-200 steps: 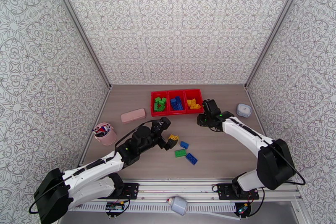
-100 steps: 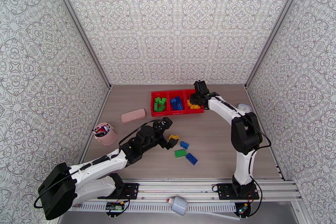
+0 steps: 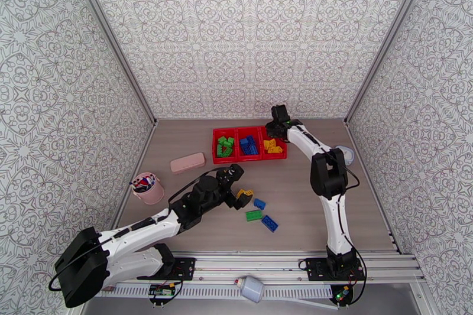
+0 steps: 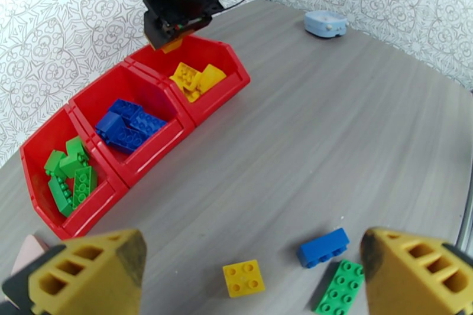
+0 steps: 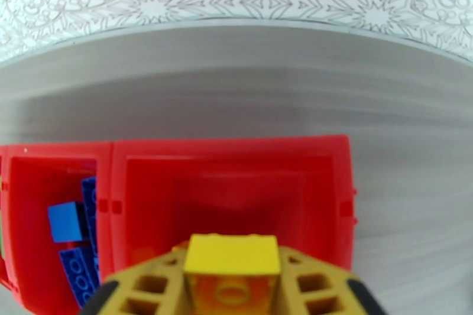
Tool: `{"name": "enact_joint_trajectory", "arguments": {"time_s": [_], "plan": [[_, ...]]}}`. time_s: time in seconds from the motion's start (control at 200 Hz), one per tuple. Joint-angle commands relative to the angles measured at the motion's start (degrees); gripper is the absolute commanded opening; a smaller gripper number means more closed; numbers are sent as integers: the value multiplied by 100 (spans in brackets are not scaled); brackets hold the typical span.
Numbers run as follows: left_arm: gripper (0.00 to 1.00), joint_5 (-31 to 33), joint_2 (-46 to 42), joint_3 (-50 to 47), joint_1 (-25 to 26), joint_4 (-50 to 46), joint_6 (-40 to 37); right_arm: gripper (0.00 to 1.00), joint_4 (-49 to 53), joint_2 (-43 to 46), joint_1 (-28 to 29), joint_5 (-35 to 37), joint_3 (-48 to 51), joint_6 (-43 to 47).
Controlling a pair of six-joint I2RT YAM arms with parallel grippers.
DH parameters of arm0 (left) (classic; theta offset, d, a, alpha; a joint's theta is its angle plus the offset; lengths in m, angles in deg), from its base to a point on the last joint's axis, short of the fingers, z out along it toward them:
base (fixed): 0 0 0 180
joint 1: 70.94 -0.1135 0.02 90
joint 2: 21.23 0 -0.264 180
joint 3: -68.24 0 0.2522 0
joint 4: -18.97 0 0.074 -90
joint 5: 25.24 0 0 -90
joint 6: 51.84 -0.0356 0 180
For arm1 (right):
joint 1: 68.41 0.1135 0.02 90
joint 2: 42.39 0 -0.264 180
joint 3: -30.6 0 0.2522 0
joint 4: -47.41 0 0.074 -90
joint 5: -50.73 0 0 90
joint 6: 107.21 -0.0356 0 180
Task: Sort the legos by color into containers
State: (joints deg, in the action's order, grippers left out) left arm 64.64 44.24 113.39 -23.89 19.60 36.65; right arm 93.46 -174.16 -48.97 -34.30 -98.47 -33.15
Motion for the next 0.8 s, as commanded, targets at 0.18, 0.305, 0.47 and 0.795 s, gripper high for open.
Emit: {"name": "enact_joint_trajectory", "arguments": {"time_s": [0.18, 0.305, 0.47, 0.795], "plan": [[100, 182, 70, 303, 36, -239, 96, 69, -16, 805, -19, -313, 470, 80], [100, 247, 156, 460, 57, -616, 316, 76, -466, 1516, -15, -482, 1387, -3], [100, 564, 210, 688, 85, -1308, 938, 83, -1315, 2611, -19, -663, 2839, 21], [100, 900, 758, 1659, 108, -3397, 1601, 97, -1832, 4297, -3, -946, 4734, 449]]}}
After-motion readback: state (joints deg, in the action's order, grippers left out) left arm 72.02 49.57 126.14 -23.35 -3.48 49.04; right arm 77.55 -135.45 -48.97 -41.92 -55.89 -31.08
